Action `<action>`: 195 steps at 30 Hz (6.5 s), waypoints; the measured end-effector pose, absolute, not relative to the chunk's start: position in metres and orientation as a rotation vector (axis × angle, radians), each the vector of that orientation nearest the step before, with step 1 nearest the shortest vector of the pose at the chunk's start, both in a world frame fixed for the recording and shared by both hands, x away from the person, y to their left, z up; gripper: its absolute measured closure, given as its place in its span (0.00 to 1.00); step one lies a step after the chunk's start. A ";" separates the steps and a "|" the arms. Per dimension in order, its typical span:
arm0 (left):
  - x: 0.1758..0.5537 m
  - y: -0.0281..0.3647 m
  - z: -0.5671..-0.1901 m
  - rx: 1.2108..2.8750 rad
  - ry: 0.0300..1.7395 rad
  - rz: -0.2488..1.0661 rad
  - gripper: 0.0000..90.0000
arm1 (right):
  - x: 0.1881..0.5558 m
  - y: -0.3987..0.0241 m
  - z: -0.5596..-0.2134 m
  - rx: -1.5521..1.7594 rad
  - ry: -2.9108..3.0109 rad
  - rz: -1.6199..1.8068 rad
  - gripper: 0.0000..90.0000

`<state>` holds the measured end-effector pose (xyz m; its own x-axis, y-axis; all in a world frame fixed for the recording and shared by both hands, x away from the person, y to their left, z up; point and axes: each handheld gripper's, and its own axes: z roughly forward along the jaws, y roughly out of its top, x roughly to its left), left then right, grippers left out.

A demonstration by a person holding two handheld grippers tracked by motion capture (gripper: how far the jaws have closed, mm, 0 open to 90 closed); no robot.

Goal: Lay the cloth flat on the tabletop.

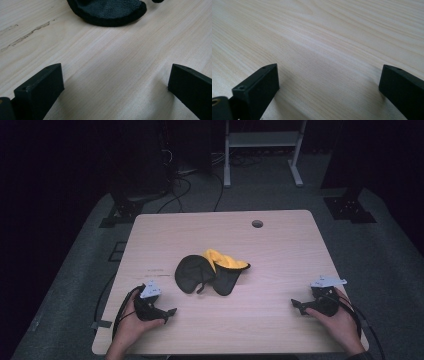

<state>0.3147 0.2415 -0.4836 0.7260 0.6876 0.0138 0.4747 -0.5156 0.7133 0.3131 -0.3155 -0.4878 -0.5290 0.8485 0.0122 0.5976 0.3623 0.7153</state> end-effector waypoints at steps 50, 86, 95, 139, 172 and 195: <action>0.398 0.220 -0.447 2.038 0.865 0.433 0.58 | 0.318 -0.313 -0.488 1.248 2.282 0.969 0.02; 0.345 0.107 -0.414 2.029 0.487 -0.061 0.96 | 0.318 -0.312 -0.488 1.250 2.282 0.969 0.02; 0.329 0.077 -0.413 2.068 0.398 -0.075 0.79 | 0.318 -0.312 -0.488 1.249 2.283 0.968 0.02; 0.364 0.149 -0.398 1.963 0.726 0.220 0.95 | 0.318 -0.312 -0.488 1.245 2.287 0.970 0.02; 0.324 0.204 -0.446 2.068 0.918 0.295 0.64 | 0.318 -0.312 -0.488 1.247 2.286 0.972 0.02; 0.350 0.210 -0.439 2.048 0.982 0.326 0.98 | 0.318 -0.312 -0.488 1.249 2.285 0.969 0.02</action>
<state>0.3503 0.2102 -0.4385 0.6623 0.7411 -0.1102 0.5284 -0.3577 0.7699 0.3178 -0.3119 -0.4877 -0.5440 0.8390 0.0110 0.5910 0.3738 0.7148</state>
